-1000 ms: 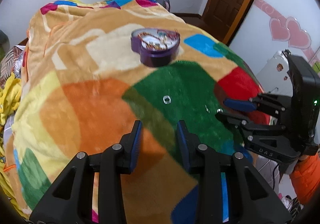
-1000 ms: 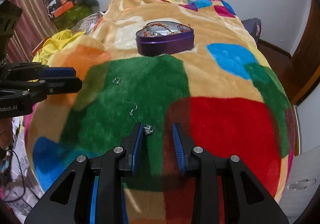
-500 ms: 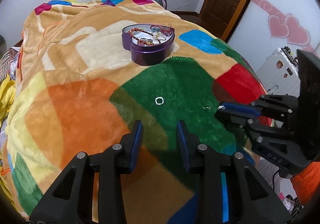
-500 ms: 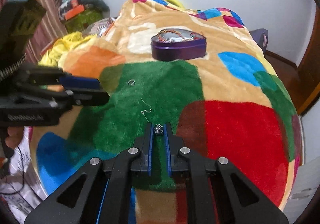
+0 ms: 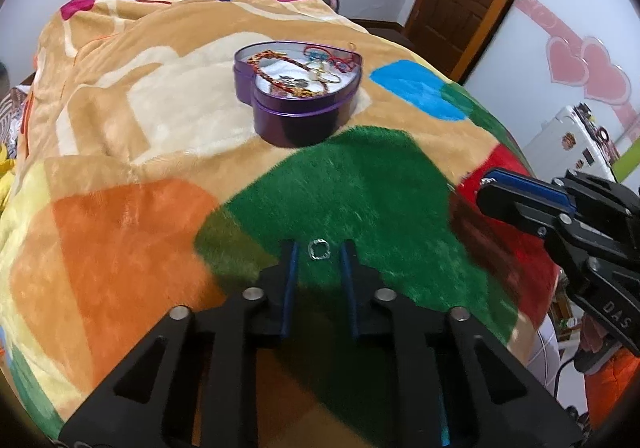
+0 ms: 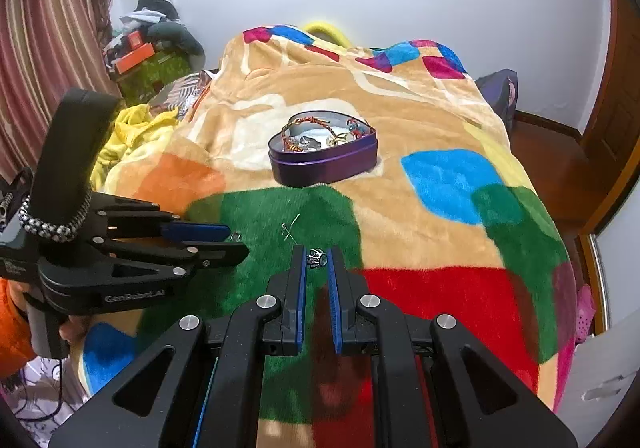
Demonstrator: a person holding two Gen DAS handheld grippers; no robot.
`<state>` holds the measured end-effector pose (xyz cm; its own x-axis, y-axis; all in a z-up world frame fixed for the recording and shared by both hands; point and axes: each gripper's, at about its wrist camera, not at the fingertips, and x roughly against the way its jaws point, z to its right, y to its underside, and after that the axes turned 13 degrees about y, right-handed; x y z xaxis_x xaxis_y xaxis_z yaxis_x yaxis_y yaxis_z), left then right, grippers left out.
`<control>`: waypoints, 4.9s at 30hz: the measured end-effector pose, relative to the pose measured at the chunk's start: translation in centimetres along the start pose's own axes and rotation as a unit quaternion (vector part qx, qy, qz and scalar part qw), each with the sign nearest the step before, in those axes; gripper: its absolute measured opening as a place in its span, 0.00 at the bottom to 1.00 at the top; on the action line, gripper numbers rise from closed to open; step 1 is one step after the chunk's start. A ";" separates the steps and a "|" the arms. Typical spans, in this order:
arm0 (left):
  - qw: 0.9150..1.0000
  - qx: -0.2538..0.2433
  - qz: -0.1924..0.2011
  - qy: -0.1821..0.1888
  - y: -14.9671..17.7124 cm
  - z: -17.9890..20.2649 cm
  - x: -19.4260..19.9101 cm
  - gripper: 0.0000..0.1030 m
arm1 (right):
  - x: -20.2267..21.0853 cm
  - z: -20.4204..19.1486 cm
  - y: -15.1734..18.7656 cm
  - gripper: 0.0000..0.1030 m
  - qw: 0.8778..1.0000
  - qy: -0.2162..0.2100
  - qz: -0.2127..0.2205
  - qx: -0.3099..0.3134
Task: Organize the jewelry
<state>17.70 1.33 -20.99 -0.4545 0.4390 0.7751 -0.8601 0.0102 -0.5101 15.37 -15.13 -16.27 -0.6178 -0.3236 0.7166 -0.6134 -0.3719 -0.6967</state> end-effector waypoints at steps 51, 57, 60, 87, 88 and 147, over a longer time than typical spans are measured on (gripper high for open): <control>0.995 -0.031 0.094 -0.011 -9.3 -0.8 3.0 0.08 | -3.9 1.4 -9.2 0.09 0.998 -0.014 0.046 -0.034; 0.997 -0.024 0.069 -0.006 -9.9 -1.6 0.9 0.08 | -6.1 1.4 -9.1 0.09 0.999 -0.019 0.012 -0.024; 0.998 -0.019 0.061 -0.003 -9.9 -1.9 0.1 0.08 | -6.9 1.6 -9.0 0.09 0.999 -0.026 -0.006 -0.020; 0.991 -0.037 0.125 -0.023 -9.0 0.8 6.5 0.32 | -3.6 1.9 -9.9 0.15 1.000 -0.012 -0.006 -0.014; 0.990 -0.039 0.135 -0.028 -9.0 1.1 7.2 0.32 | -2.4 1.9 -10.0 0.15 1.000 -0.009 0.009 -0.018; 0.896 -0.118 0.417 -0.094 2.8 12.3 25.4 0.96 | 22.2 -2.7 -3.9 0.88 0.934 0.109 0.330 -0.084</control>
<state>0.87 1.49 1.84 -0.9668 0.2231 0.1244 -0.1394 -0.0524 -0.9889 2.69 -18.52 2.24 -0.9630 -0.2420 0.1185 -0.1203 -0.0072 -0.9927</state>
